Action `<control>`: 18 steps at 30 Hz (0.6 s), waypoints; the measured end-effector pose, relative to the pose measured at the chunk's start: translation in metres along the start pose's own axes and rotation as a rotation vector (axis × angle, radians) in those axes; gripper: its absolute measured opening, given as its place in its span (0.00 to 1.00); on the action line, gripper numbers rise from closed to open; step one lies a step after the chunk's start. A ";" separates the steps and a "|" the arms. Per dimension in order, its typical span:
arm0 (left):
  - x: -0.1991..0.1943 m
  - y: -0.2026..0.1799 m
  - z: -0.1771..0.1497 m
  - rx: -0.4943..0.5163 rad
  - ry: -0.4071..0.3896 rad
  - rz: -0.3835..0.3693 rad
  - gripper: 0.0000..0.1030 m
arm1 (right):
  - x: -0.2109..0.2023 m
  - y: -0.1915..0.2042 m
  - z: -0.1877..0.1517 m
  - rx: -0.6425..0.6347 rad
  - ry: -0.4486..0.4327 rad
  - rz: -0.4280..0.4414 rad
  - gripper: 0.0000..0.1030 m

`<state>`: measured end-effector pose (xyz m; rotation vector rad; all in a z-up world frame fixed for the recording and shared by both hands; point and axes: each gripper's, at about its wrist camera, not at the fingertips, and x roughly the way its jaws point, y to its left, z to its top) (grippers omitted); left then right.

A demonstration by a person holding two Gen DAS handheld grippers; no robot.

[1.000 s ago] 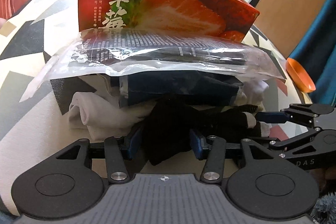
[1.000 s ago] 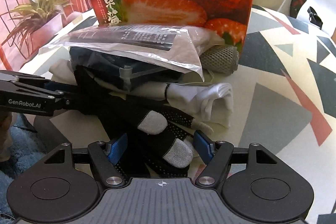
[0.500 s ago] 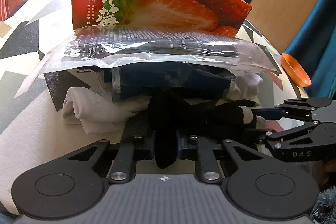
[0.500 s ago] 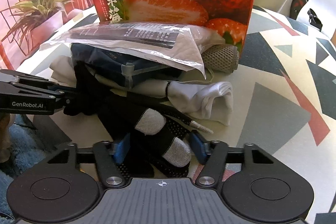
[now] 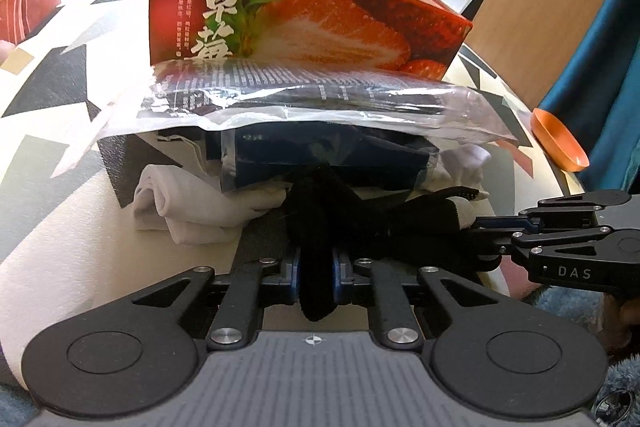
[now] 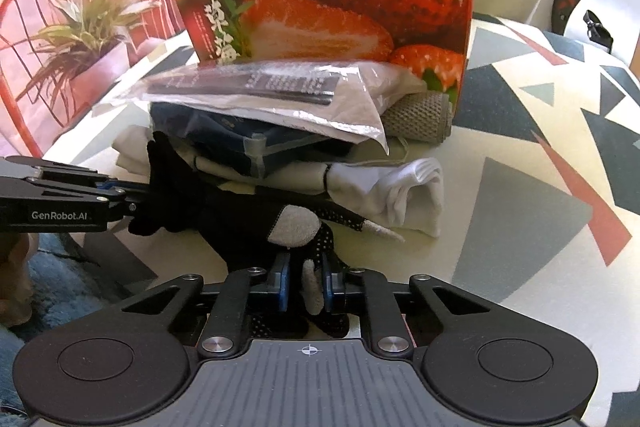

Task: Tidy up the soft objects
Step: 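Close the right tool on the black glove with white fingertips, then lift the black glove with the right tool and carry it over the box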

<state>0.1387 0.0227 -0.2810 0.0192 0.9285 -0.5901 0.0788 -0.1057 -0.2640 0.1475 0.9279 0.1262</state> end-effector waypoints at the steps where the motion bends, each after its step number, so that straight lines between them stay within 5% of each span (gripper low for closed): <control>1: -0.002 -0.001 0.000 0.003 -0.004 0.004 0.15 | -0.002 0.001 0.000 -0.003 -0.006 0.002 0.14; 18: -0.056 -0.028 -0.005 0.074 -0.157 0.038 0.16 | -0.048 0.019 -0.005 -0.044 -0.135 -0.010 0.14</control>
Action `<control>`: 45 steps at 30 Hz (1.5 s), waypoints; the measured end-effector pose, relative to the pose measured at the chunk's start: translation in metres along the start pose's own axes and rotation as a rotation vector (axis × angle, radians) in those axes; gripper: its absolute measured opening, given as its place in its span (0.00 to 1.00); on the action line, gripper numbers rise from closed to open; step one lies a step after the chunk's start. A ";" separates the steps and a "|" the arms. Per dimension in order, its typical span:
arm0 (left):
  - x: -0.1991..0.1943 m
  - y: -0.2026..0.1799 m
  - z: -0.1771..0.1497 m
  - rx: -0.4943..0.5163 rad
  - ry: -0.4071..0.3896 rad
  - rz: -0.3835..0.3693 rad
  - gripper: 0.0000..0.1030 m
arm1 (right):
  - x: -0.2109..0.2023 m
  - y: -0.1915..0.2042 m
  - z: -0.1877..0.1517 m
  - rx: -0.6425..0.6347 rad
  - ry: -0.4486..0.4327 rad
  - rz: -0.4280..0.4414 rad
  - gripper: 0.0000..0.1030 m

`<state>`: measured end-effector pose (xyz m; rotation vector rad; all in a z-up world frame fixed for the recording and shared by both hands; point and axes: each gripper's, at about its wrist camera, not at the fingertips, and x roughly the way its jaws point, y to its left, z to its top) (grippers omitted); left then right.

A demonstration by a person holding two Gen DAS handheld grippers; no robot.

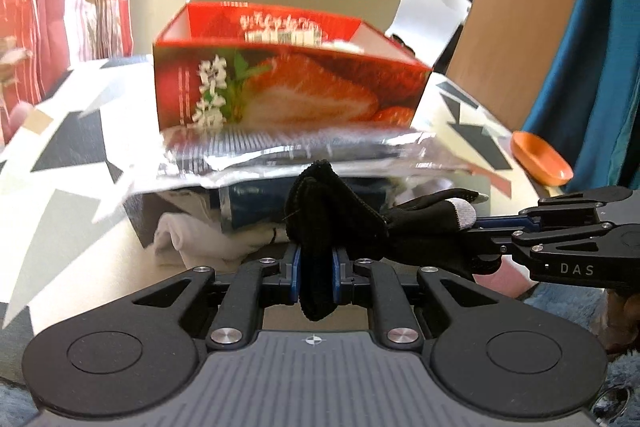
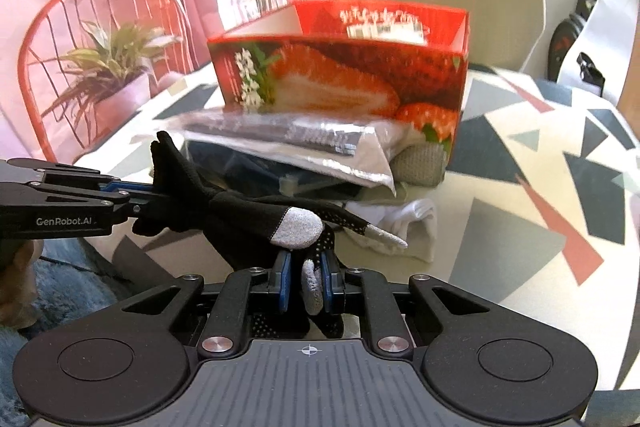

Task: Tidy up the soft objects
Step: 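Lift the black glove with the right tool and carry it over the box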

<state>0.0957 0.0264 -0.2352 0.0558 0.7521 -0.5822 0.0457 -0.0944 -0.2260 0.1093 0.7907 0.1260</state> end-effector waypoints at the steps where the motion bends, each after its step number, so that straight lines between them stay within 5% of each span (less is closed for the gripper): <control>1: -0.004 -0.001 0.001 0.006 -0.012 0.004 0.16 | -0.005 0.001 0.001 -0.002 -0.018 0.003 0.14; 13: -0.045 -0.021 0.033 0.091 -0.146 0.012 0.16 | -0.054 0.014 0.023 -0.075 -0.204 -0.023 0.14; 25: -0.030 -0.002 0.105 0.067 -0.208 0.031 0.16 | -0.041 0.002 0.107 -0.144 -0.279 -0.016 0.14; 36: 0.034 0.050 0.187 -0.013 -0.152 0.047 0.16 | 0.025 -0.026 0.201 -0.193 -0.298 -0.043 0.14; 41: 0.079 0.075 0.207 -0.110 -0.061 0.033 0.16 | 0.066 -0.042 0.225 -0.212 -0.294 -0.070 0.14; 45: 0.110 0.080 0.207 -0.097 0.026 0.078 0.16 | 0.098 -0.048 0.228 -0.195 -0.238 -0.060 0.14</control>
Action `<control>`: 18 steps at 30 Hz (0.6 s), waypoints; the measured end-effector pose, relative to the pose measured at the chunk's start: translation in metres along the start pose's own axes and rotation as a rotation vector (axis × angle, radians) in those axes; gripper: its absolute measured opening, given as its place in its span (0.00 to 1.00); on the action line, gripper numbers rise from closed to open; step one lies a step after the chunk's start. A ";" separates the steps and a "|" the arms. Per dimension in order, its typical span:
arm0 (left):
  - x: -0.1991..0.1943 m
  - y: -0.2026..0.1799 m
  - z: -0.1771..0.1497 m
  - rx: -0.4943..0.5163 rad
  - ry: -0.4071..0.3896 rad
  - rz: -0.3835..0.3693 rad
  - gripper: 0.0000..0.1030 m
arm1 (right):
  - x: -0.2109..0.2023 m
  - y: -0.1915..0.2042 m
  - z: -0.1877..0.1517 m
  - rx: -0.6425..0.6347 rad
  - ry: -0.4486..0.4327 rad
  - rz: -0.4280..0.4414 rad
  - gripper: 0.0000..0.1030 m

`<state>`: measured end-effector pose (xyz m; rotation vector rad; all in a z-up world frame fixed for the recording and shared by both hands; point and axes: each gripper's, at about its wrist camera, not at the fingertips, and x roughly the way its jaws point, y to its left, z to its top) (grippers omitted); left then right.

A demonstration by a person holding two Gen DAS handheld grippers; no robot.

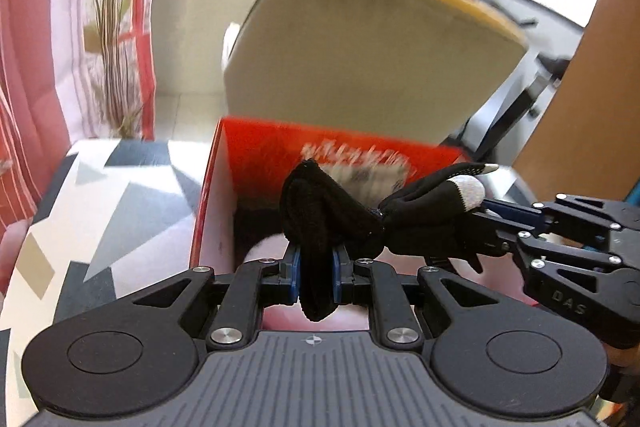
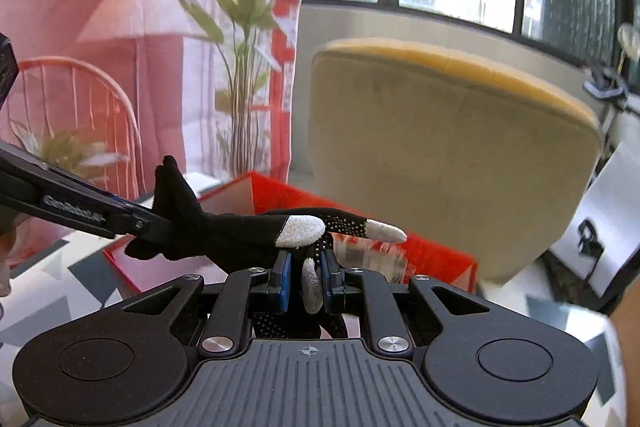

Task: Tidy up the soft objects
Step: 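Lift the black glove with the right tool and carry it over the box, then open the right tool to drop the glove into the box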

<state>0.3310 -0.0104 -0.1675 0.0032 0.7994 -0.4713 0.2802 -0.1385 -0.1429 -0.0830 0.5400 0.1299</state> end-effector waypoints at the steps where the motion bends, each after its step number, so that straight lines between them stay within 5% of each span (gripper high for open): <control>1: 0.007 0.001 -0.001 0.002 0.024 0.008 0.16 | 0.007 -0.001 -0.003 0.014 0.018 0.009 0.14; 6: 0.025 0.009 -0.006 0.003 0.117 -0.009 0.17 | 0.032 -0.005 -0.020 0.066 0.116 0.046 0.14; 15: 0.015 0.009 -0.008 0.039 0.101 0.001 0.41 | 0.048 -0.014 -0.039 0.160 0.218 0.077 0.14; 18: 0.014 0.007 -0.007 0.054 0.083 0.010 0.42 | 0.052 -0.014 -0.042 0.174 0.240 0.083 0.14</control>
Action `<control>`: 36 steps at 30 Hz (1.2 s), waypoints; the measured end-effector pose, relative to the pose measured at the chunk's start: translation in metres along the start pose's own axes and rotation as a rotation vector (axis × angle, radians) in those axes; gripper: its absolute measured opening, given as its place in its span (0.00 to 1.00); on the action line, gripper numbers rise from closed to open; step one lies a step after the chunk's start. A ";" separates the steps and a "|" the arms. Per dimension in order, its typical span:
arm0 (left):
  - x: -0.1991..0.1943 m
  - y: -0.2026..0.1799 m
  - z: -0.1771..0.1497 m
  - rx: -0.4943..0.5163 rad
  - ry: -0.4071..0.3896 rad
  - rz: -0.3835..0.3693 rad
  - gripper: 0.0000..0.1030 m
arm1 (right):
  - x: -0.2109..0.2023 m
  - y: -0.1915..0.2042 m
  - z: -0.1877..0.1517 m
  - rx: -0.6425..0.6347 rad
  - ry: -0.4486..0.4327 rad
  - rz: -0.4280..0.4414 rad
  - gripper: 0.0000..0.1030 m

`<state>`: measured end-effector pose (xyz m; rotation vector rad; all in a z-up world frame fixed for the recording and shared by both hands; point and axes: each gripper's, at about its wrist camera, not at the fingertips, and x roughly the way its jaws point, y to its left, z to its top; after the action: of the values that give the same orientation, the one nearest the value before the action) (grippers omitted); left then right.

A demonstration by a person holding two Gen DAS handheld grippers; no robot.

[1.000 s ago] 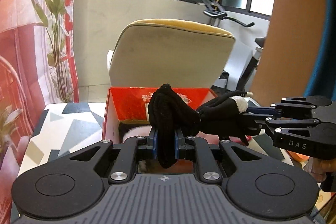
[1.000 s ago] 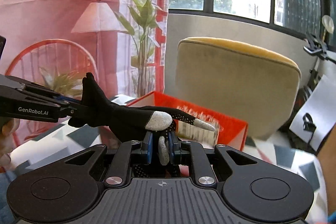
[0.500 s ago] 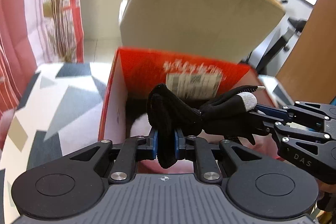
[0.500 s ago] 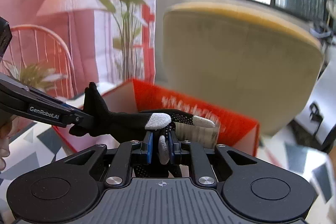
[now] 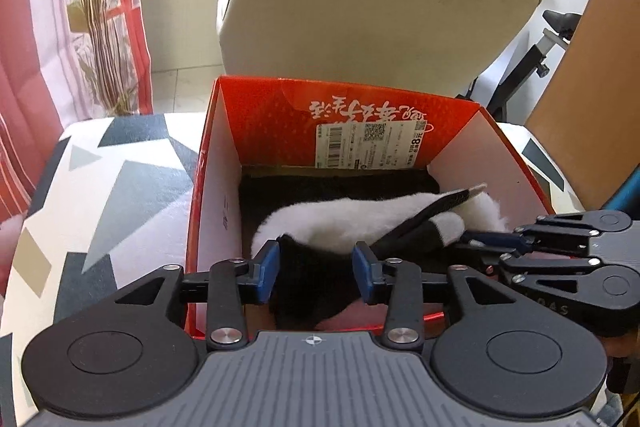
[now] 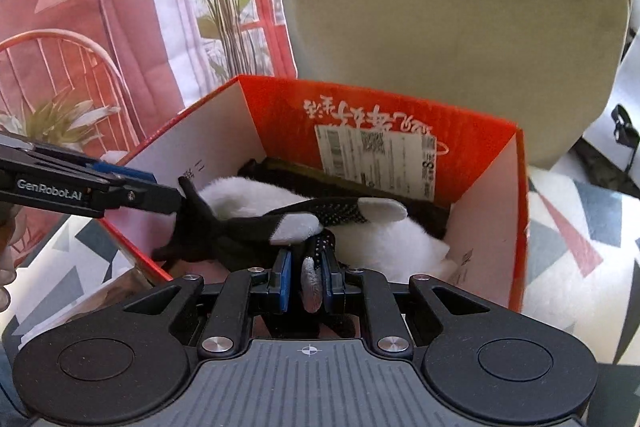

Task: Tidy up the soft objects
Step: 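Open the right tool to drop the glove into the box, then move the right tool down to the clear plastic package by the box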

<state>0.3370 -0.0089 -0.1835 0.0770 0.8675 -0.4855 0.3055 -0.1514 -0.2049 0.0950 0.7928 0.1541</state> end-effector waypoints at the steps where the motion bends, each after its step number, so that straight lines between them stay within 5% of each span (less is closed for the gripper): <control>1: 0.001 0.000 0.001 0.000 -0.003 0.003 0.42 | 0.003 0.001 0.000 0.010 0.010 0.004 0.14; 11: -0.006 -0.007 0.001 0.028 -0.056 0.024 0.42 | 0.016 0.001 0.004 0.115 0.041 0.030 0.15; 15: -0.018 -0.010 -0.004 0.070 -0.102 0.051 0.42 | 0.005 0.008 0.002 0.069 -0.015 -0.036 0.27; 17: -0.025 -0.009 -0.006 0.078 -0.126 0.046 0.49 | -0.006 0.009 0.001 0.056 -0.051 -0.042 0.40; 19: -0.032 -0.007 -0.010 0.081 -0.160 0.056 0.63 | -0.017 0.011 0.000 0.051 -0.091 -0.051 0.72; 23: -0.047 -0.004 -0.015 0.042 -0.237 0.062 1.00 | -0.038 0.015 -0.006 0.016 -0.176 -0.104 0.86; 25: -0.057 -0.001 -0.019 0.010 -0.299 0.065 1.00 | -0.047 0.017 -0.010 0.012 -0.216 -0.125 1.00; 29: -0.067 -0.001 -0.023 0.026 -0.341 0.110 1.00 | -0.064 0.018 -0.019 0.029 -0.303 -0.171 1.00; 36: -0.065 -0.003 -0.037 0.111 -0.303 0.245 1.00 | -0.088 0.009 -0.035 0.115 -0.397 -0.140 1.00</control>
<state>0.2739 0.0231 -0.1587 0.2033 0.5246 -0.3044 0.2185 -0.1566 -0.1660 0.1727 0.4094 -0.0441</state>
